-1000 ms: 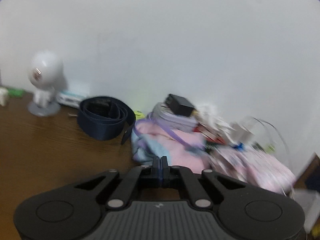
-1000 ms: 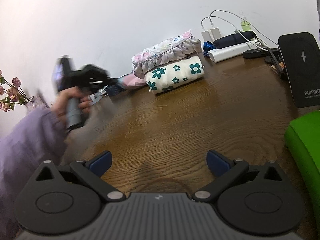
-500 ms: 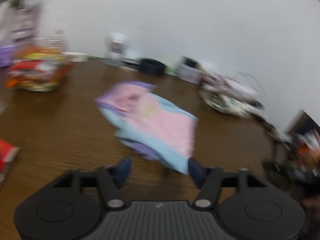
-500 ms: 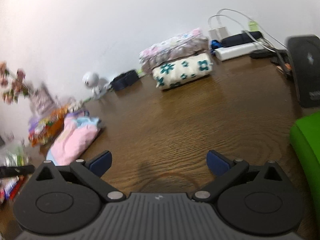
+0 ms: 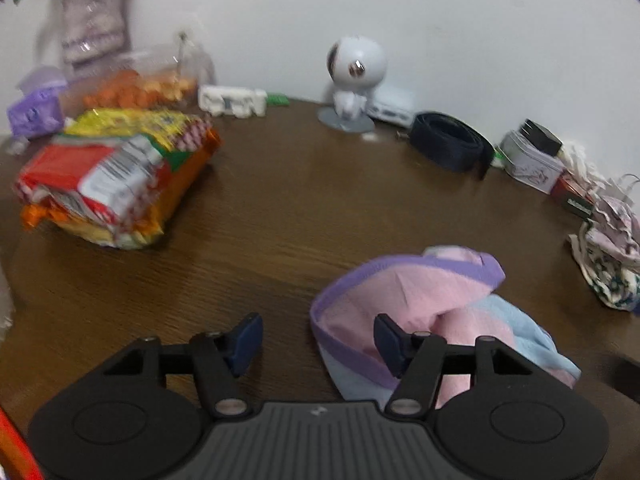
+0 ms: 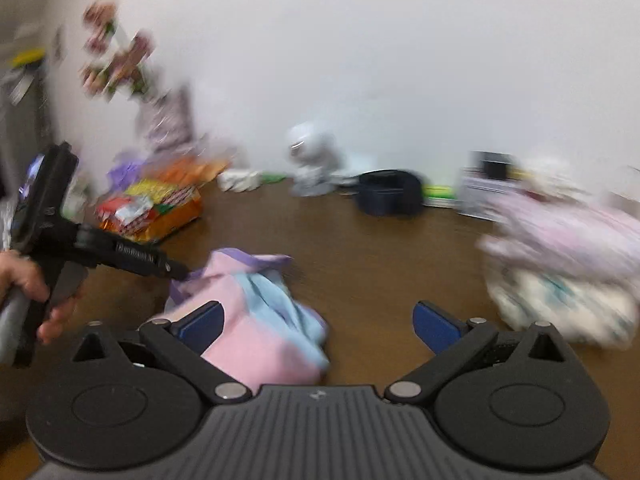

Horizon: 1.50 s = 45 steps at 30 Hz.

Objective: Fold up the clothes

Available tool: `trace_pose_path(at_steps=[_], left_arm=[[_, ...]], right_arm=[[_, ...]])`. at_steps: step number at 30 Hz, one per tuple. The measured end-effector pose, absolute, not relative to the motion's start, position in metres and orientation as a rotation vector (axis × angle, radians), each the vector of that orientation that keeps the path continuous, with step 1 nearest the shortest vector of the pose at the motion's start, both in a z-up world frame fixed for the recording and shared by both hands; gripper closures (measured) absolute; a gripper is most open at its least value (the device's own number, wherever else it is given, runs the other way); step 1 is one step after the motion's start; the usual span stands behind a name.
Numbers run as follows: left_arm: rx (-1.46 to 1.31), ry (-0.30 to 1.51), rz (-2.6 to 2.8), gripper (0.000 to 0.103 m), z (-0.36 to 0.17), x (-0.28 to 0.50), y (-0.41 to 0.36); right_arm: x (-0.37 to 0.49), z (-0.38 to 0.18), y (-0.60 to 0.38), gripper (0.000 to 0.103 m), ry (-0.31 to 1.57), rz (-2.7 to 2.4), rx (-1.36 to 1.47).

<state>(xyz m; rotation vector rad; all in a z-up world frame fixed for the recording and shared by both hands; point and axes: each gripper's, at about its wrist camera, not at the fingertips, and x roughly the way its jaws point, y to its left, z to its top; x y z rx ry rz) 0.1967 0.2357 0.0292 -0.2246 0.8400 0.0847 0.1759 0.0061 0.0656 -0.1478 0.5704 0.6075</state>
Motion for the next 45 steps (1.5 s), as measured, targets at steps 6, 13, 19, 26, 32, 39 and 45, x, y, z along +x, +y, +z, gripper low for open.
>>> trace_pose_path(at_steps=[6,13,19,26,32,39,45], left_arm=[[-0.207,0.795,0.093,0.103,0.015,0.197,0.239],[-0.298,0.634,0.019,0.103,0.046,0.166,0.244],[-0.27,0.298,-0.067,0.103,0.145,0.069,0.219],[-0.245,0.001,-0.258,0.103,0.284,-0.052,0.185],[-0.15,-0.154,-0.274,0.103,0.35,-0.109,0.148],[-0.083,-0.115,-0.253,0.103,0.367,-0.067,0.12],[-0.086,0.093,-0.115,0.103,0.306,0.073,0.123]], right_arm=[[0.255,0.03,0.075,0.019,0.653,0.785,-0.272],[0.282,0.03,0.092,0.097,0.761,0.825,-0.095],[0.176,0.145,0.017,0.098,0.383,0.768,0.008],[0.02,0.301,-0.082,0.1,0.045,0.764,-0.042],[-0.066,0.372,-0.13,0.1,-0.082,0.72,-0.08],[-0.053,0.377,-0.145,0.1,-0.051,0.616,-0.067],[0.066,0.313,-0.126,0.1,0.147,0.507,-0.05]])
